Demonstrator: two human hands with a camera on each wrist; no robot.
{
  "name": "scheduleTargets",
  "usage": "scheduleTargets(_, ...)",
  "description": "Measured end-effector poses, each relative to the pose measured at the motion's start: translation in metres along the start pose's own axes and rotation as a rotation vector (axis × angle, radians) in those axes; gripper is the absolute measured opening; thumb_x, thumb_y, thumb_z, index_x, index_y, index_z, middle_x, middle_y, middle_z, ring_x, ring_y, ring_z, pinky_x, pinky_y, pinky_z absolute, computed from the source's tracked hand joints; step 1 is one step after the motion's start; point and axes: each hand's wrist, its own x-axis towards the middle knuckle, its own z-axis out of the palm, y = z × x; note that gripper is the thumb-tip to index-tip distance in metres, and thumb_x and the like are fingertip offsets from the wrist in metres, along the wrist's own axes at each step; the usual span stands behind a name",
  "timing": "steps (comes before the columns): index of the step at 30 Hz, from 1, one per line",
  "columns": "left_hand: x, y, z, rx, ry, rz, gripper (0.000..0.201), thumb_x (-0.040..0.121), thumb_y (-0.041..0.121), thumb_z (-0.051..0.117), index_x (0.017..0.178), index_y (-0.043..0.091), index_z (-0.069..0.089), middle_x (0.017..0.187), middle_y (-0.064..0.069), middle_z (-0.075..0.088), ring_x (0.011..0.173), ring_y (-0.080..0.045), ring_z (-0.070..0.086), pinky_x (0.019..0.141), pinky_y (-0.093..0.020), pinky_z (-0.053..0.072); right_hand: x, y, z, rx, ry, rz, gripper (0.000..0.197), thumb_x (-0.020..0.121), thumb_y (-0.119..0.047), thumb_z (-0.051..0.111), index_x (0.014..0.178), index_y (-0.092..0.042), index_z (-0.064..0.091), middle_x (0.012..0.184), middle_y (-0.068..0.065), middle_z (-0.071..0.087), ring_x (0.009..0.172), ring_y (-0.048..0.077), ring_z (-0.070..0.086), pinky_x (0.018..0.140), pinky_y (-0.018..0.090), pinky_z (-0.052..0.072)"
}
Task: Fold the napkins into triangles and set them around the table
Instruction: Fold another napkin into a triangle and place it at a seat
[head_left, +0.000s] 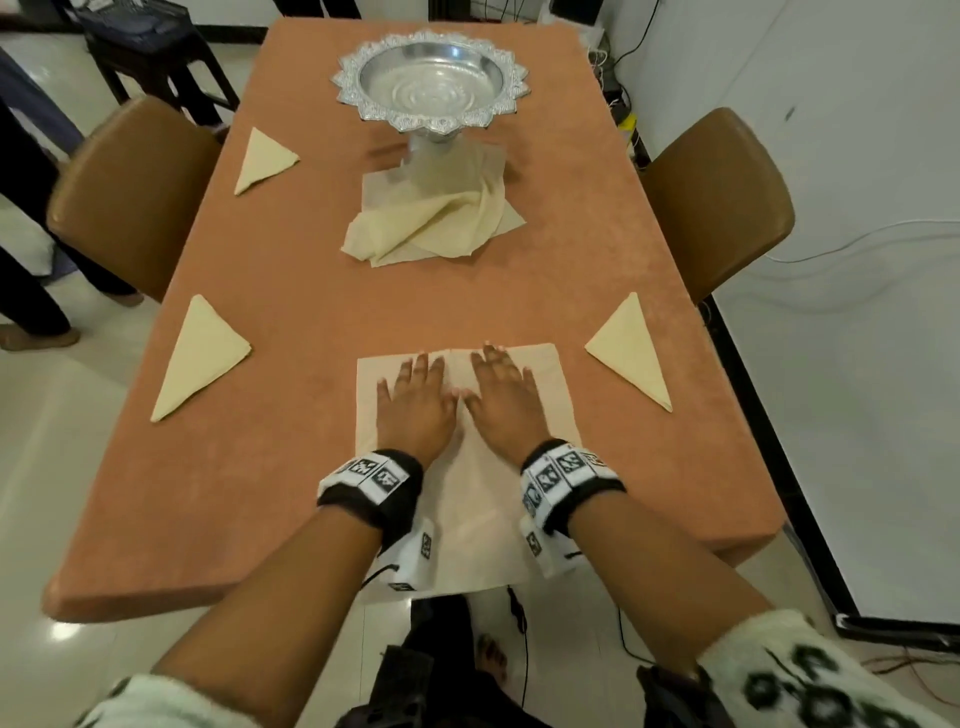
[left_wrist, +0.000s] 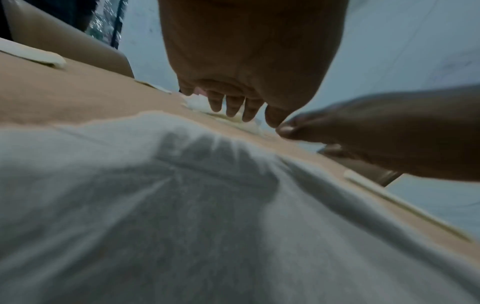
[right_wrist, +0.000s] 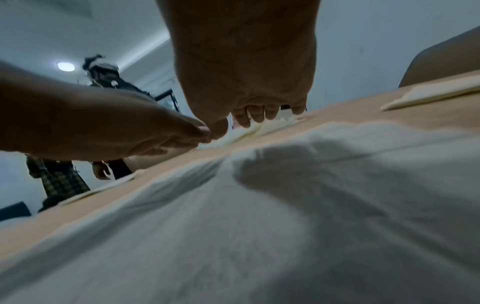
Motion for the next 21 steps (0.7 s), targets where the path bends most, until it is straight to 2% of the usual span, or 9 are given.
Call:
scheduleTargets(3,0.016,-0.009,0.019,0.020,-0.104,-0.036,0.055,0.102,0.041,0.019,0.153,0.023,0.008,0.161,-0.001,-0.001,0.148,-0.021,0.000,0.117,-0.053,0.003,0.018,0.006,0.017,-0.080,-0.086,0.018,0.058,0.101,-0.038,0.029,0.152,-0.018,0.008,0.160,0.001,0.001,0.147,0.016,0.001,0.116,0.047,0.004)
scheduleTargets(5,0.020,-0.026,0.024,0.041,-0.102,-0.035,0.057,0.101,0.048,0.014,0.152,0.031,-0.001,0.160,0.004,-0.011,0.147,-0.018,-0.008,0.116,-0.051,-0.004,0.022,0.022,0.022,-0.109,-0.120,0.021,0.061,0.101,-0.046,0.023,0.152,-0.022,0.002,0.160,-0.002,-0.004,0.147,0.015,-0.003,0.116,0.046,-0.001)
scheduleTargets(8,0.029,-0.049,0.017,0.028,-0.125,-0.101,0.059,0.099,0.052,0.012,0.151,0.035,-0.008,0.159,0.006,-0.017,0.146,-0.017,-0.014,0.115,-0.050,-0.009,0.024,0.052,0.015,-0.093,-0.140,0.102,0.064,0.099,-0.053,0.018,0.151,-0.024,-0.005,0.159,-0.004,-0.011,0.146,0.015,-0.008,0.115,0.045,-0.005)
scheduleTargets(12,0.038,-0.069,-0.009,0.002,-0.216,-0.293,0.064,0.099,0.053,0.017,0.151,0.029,-0.011,0.158,0.000,-0.021,0.146,-0.021,-0.016,0.115,-0.054,-0.009,0.026,0.083,-0.009,-0.072,-0.221,0.298,0.068,0.098,-0.055,0.016,0.151,-0.020,-0.009,0.158,-0.001,-0.017,0.146,0.018,-0.011,0.116,0.048,-0.003)
scheduleTargets(14,0.031,-0.071,-0.016,-0.001,-0.194,-0.332,0.067,0.099,0.052,0.019,0.152,0.021,-0.008,0.159,-0.005,-0.017,0.146,-0.024,-0.014,0.116,-0.055,-0.006,0.016,0.081,-0.019,-0.040,-0.202,0.351,0.069,0.099,-0.053,0.017,0.151,-0.016,-0.008,0.158,0.001,-0.016,0.146,0.018,-0.011,0.116,0.048,-0.003)
scheduleTargets(16,0.012,-0.057,-0.011,0.043,-0.081,-0.177,0.066,0.099,0.049,0.019,0.153,0.017,-0.002,0.160,-0.007,-0.009,0.147,-0.025,-0.007,0.116,-0.053,-0.003,-0.005,0.059,-0.018,-0.061,-0.137,0.220,0.067,0.100,-0.047,0.022,0.151,-0.014,-0.006,0.158,0.001,-0.014,0.146,0.018,-0.009,0.116,0.048,-0.003)
scheduleTargets(18,-0.015,-0.030,0.006,0.067,-0.038,0.018,0.068,0.093,0.051,0.006,0.153,0.020,0.001,0.160,-0.002,-0.006,0.148,-0.022,-0.003,0.116,-0.051,0.000,-0.033,0.028,-0.001,-0.046,-0.135,0.038,0.065,0.101,-0.042,0.025,0.151,-0.016,-0.006,0.158,0.000,-0.013,0.146,0.016,-0.008,0.116,0.047,-0.004)
scheduleTargets(19,-0.028,-0.019,0.017,0.058,-0.076,0.057,0.070,0.089,0.050,0.001,0.153,0.022,0.000,0.160,0.000,-0.007,0.148,-0.021,-0.004,0.116,-0.050,0.000,-0.046,0.015,0.010,-0.040,-0.171,-0.015,0.064,0.099,-0.044,0.021,0.151,-0.018,-0.005,0.158,-0.001,-0.013,0.146,0.015,-0.008,0.117,0.047,-0.004)
scheduleTargets(21,-0.048,-0.012,0.037,0.031,-0.150,0.005,0.070,0.087,0.051,-0.001,0.152,0.027,-0.004,0.160,0.003,-0.012,0.147,-0.018,-0.007,0.116,-0.049,-0.002,-0.062,0.006,0.032,-0.042,-0.231,-0.030,0.071,0.089,-0.055,0.003,0.151,-0.022,-0.008,0.155,-0.007,-0.018,0.146,0.012,-0.009,0.117,0.046,-0.008)
